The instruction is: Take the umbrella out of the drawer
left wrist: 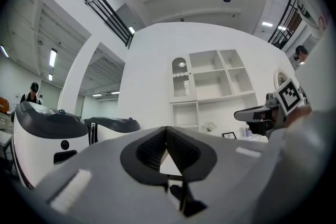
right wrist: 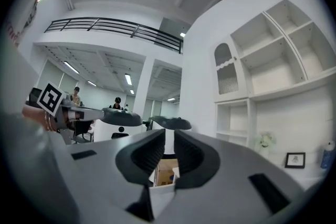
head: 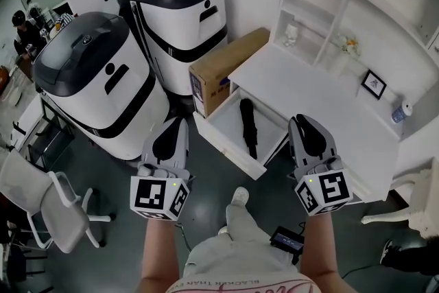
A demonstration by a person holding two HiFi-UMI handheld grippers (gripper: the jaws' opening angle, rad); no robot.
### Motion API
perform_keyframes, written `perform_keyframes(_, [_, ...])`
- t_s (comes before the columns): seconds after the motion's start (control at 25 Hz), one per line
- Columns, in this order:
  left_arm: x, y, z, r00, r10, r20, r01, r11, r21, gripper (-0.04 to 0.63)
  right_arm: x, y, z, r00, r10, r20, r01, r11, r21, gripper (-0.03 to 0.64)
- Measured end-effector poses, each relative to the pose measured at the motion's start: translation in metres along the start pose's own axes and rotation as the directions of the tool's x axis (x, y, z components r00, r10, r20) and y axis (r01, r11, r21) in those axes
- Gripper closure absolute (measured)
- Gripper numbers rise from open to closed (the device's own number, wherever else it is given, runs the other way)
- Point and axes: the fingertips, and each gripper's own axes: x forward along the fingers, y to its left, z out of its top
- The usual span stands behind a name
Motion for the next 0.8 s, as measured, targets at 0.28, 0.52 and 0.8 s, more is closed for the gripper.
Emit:
perform_keyframes(0.28, [0.063, 0.022, -0.019, 1.0, 0.003, -0.027, -0.003, 1.0, -0.002, 0.586, 0.067, -0.031, -0.031, 0.997, 0.034, -0.071, -0.03, 0.998, 0.055, 0.367])
perform_keyframes(0.52, [0.121, 0.04, -0.034, 0.998, 0.024, -0.058, -0.025, 1.0, -0.017, 0.586, 0.119, -0.066, -0.043, 0.994, 0.054, -0.097, -0.046, 0.996, 0.08, 0.325])
perform_keyframes(0.8, [0.177, 0.048, -0.057, 0.993, 0.032, -0.116, -0.033, 0.999, -0.006, 0.586, 0.164, -0.099, -0.071, 0.989, 0.056, -0.137, -0.046, 0.996, 0.074, 0.321])
